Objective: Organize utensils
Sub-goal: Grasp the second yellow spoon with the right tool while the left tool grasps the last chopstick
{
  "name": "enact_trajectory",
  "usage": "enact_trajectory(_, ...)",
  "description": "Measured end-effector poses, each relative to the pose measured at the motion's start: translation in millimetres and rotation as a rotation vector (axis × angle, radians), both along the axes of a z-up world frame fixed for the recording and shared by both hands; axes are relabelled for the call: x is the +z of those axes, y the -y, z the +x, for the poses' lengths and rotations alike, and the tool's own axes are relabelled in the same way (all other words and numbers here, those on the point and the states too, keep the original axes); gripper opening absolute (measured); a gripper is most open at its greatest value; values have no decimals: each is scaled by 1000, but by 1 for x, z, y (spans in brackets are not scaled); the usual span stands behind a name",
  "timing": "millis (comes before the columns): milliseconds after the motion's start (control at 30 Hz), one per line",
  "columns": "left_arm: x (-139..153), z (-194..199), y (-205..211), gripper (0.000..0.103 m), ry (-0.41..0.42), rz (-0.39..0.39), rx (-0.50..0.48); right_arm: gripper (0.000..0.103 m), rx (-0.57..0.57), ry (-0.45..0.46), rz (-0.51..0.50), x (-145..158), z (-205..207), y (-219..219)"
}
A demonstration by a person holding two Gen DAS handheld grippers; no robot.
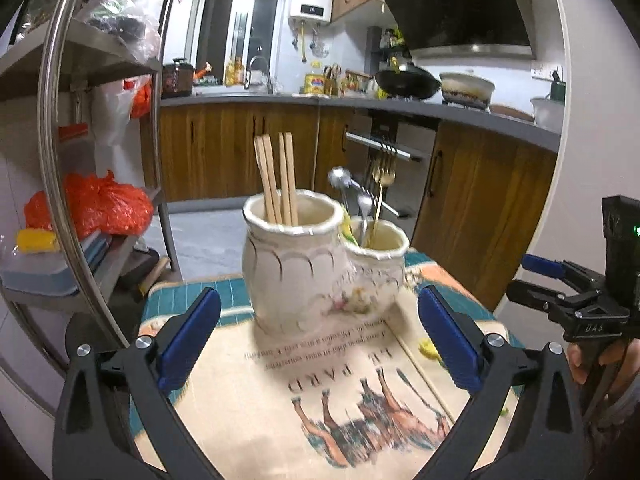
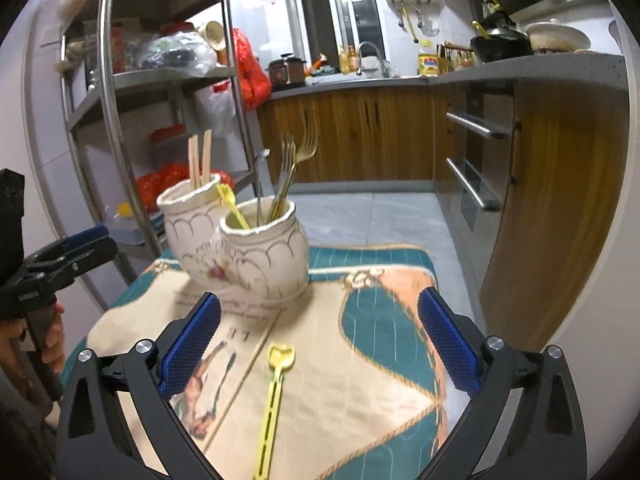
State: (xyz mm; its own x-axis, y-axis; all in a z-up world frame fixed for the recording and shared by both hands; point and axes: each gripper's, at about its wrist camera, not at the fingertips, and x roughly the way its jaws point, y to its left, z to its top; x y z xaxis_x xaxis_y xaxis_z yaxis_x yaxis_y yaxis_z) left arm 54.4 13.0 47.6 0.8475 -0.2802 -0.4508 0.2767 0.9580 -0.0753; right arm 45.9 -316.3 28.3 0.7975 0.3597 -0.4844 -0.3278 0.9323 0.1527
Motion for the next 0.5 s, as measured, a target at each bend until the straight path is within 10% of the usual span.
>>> enact_trajectory(500, -17, -11, 14, 97, -70, 25, -21, 98, 17, -122, -108, -28, -2, -20)
